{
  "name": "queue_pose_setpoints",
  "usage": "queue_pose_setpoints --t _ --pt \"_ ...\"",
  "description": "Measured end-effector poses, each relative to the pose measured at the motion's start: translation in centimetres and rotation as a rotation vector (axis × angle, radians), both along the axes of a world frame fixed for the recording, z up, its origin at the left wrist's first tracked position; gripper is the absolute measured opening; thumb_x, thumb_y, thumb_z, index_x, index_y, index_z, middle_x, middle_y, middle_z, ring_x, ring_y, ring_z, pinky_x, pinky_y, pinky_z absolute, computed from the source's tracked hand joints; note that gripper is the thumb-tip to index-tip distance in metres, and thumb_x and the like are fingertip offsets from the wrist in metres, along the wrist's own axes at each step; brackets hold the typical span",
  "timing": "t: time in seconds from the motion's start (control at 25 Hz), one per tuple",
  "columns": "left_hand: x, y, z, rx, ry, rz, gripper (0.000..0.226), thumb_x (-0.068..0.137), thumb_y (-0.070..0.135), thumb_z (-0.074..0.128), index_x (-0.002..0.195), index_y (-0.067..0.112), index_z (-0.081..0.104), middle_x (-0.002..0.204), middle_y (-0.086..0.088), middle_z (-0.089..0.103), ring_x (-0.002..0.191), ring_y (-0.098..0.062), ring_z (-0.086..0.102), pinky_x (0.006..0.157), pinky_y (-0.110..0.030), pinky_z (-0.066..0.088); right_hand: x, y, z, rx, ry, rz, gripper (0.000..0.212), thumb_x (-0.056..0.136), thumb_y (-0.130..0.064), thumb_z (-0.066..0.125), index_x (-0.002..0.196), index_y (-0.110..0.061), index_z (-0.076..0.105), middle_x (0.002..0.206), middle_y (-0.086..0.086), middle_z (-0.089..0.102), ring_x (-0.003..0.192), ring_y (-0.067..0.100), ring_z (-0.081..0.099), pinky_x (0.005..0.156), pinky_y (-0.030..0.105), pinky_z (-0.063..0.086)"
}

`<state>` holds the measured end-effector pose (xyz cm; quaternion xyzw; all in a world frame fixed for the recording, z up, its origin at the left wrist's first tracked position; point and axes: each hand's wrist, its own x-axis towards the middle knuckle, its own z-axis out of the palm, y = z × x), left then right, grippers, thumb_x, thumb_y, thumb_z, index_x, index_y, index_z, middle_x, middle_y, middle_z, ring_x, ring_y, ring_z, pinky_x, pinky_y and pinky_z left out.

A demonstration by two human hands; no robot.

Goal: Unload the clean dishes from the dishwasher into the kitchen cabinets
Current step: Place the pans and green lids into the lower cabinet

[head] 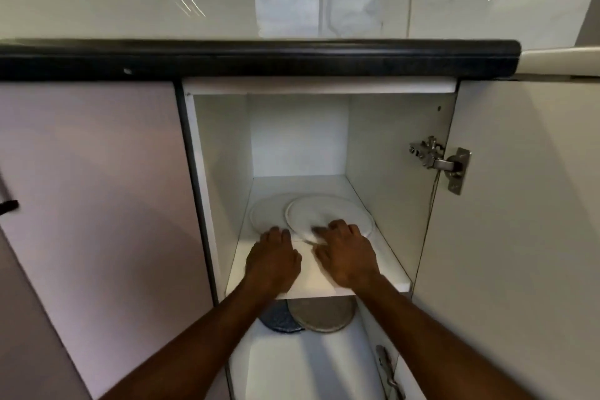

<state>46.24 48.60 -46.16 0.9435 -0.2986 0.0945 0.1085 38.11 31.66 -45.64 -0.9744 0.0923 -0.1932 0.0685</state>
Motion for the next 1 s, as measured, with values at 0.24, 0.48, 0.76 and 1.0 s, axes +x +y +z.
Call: queue_pose_setpoints --t 0.24,0.48,0.76,1.0 --pt "9.2 -7.4 0.3 -0.004 0.183 0.209 0.079 0.104 0.061 0.024 0.165 0.015 0.006 0.174 -0.008 -0.003 0.16 -0.028 -0.002 0.125 -0.065 0.0 10.6 -4.3 -0.9 0.046 0.262 -0.083 0.07 0.103 -0.07 0.02 0.164 -0.044 0.001 0.176 -0.005 -0.004 0.162 0.023 -0.003 0.126 0.061 0.009" --pt "13.2 -9.6 0.0 -0.011 0.149 0.274 0.088 0.097 0.074 0.025 0.166 0.021 0.005 0.173 -0.011 -0.002 0.156 -0.05 -0.004 0.121 -0.07 -0.003 15.8 -7.4 0.0 0.114 0.296 -0.142 0.08 0.094 -0.084 0.024 0.161 -0.053 -0.005 0.174 0.002 -0.019 0.16 0.036 -0.014 0.125 0.067 -0.001" --pt "9.6 -9.0 0.2 -0.14 0.176 0.385 0.082 0.102 0.054 0.035 0.165 0.016 0.0 0.17 -0.026 -0.006 0.151 -0.06 -0.004 0.115 -0.079 0.0 12.2 -5.2 -0.8 0.163 0.142 -0.342 0.116 0.078 -0.099 0.029 0.162 -0.035 -0.021 0.168 0.018 -0.03 0.156 0.045 -0.022 0.124 0.065 0.0" --pt "1.4 -3.6 0.6 0.097 0.24 0.23 0.075 0.104 0.065 0.017 0.166 0.023 0.01 0.173 -0.014 -0.001 0.158 -0.044 -0.001 0.123 -0.068 0.002 -0.2 -2.4 -0.1 0.138 0.284 -0.211 0.086 0.093 -0.082 0.005 0.166 -0.037 0.005 0.175 0.009 -0.005 0.161 0.037 -0.002 0.127 0.059 0.001"
